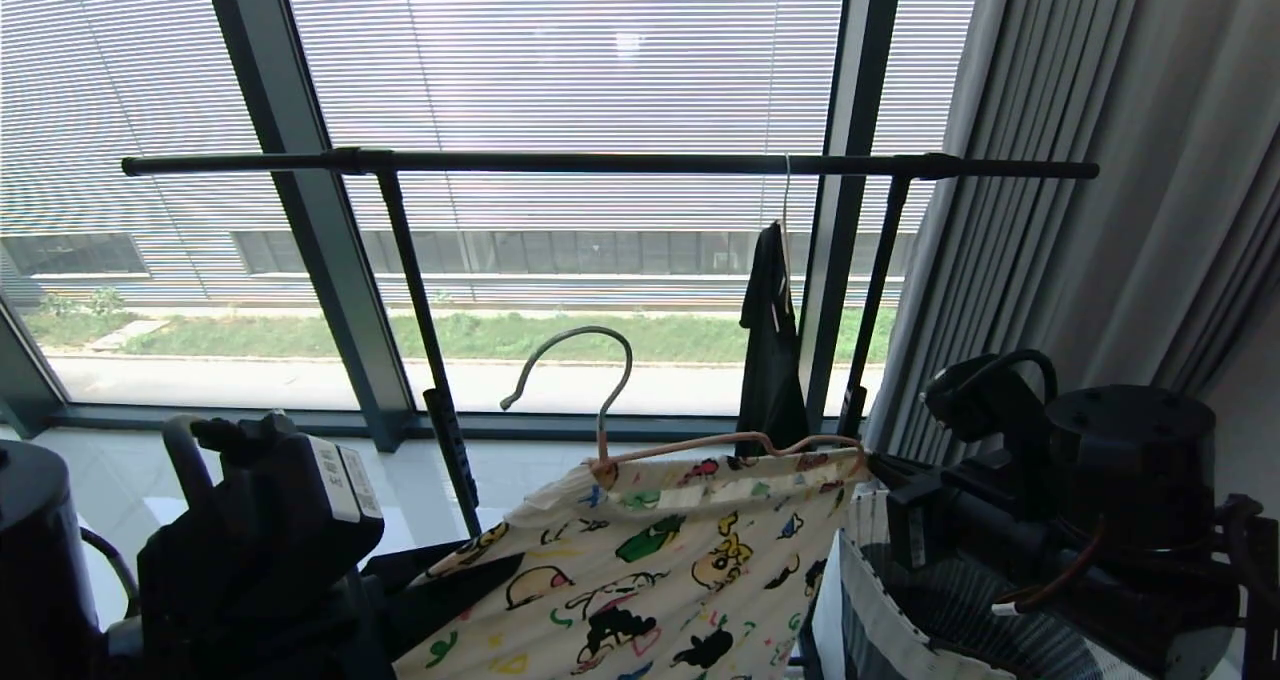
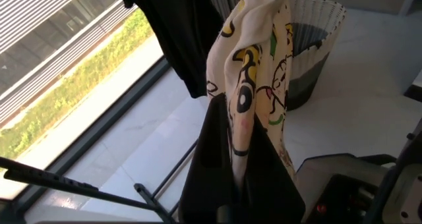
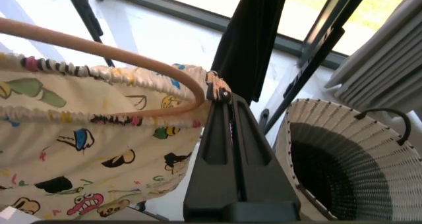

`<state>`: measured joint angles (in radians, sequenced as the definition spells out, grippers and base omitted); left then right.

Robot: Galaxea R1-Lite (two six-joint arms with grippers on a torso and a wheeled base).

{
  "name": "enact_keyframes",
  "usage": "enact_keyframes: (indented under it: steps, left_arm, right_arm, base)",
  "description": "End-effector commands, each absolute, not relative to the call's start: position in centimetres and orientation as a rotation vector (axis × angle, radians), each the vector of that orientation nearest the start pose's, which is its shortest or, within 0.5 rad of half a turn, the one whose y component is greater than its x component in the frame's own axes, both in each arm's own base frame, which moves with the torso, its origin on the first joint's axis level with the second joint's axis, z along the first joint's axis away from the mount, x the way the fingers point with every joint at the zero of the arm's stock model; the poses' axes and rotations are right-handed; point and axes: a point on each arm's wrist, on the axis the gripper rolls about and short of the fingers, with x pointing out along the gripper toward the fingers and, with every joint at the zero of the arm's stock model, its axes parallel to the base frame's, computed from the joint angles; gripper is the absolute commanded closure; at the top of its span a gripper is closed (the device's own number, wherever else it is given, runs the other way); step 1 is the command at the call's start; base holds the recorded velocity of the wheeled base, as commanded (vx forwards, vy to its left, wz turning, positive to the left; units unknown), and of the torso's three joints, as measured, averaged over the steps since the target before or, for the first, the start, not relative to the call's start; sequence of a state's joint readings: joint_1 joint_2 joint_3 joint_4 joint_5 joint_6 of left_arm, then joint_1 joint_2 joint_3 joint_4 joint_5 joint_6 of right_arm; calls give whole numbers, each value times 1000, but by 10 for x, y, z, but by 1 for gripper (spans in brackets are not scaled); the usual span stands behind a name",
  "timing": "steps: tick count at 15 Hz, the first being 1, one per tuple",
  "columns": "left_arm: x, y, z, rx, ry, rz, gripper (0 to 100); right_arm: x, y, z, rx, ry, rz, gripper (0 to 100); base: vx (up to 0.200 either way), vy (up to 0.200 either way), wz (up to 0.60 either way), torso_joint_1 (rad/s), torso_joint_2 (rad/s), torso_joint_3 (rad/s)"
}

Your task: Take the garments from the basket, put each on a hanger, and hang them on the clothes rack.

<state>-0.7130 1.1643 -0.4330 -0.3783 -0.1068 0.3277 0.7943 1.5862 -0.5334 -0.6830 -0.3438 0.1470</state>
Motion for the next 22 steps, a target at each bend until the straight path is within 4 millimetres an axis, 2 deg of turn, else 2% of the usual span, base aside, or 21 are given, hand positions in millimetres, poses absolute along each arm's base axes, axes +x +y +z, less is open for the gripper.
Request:
enact_keyframes:
  steps: [1, 6, 8, 12, 16, 17, 22]
  left_arm:
    - [117, -104, 173, 423, 239, -867, 100]
    - [126, -111, 156, 459, 334, -854, 100]
    - [134, -115, 148, 503, 385, -755, 100]
    - [139, -115, 148, 502, 399, -703, 100]
    - [144, -118, 159, 364, 398, -667, 100]
    - [143, -118, 162, 357, 385, -670, 100]
    - [143, -123, 167, 329, 328, -720, 100]
  right_arm:
    - [181, 171, 155, -52, 325, 418, 100]
    - [179, 170, 181, -66, 252, 475, 100]
    - [175, 167, 195, -78, 242, 506, 100]
    - [165, 159, 199, -116, 266, 555, 100]
    - [160, 160, 195, -189, 269, 601, 100]
    - [159, 160, 194, -200, 288, 606, 0]
    - [154, 155, 199, -229, 272, 658, 0]
  base:
    - [0, 0, 0, 0, 0, 0]
    - [0, 0, 0, 0, 0, 0]
    - [0, 0, 0, 0, 0, 0]
    - [0, 0, 0, 0, 0, 0]
    - [0, 0, 0, 0, 0, 0]
    - [0, 0, 0, 0, 0, 0]
    - [0, 0, 0, 0, 0, 0]
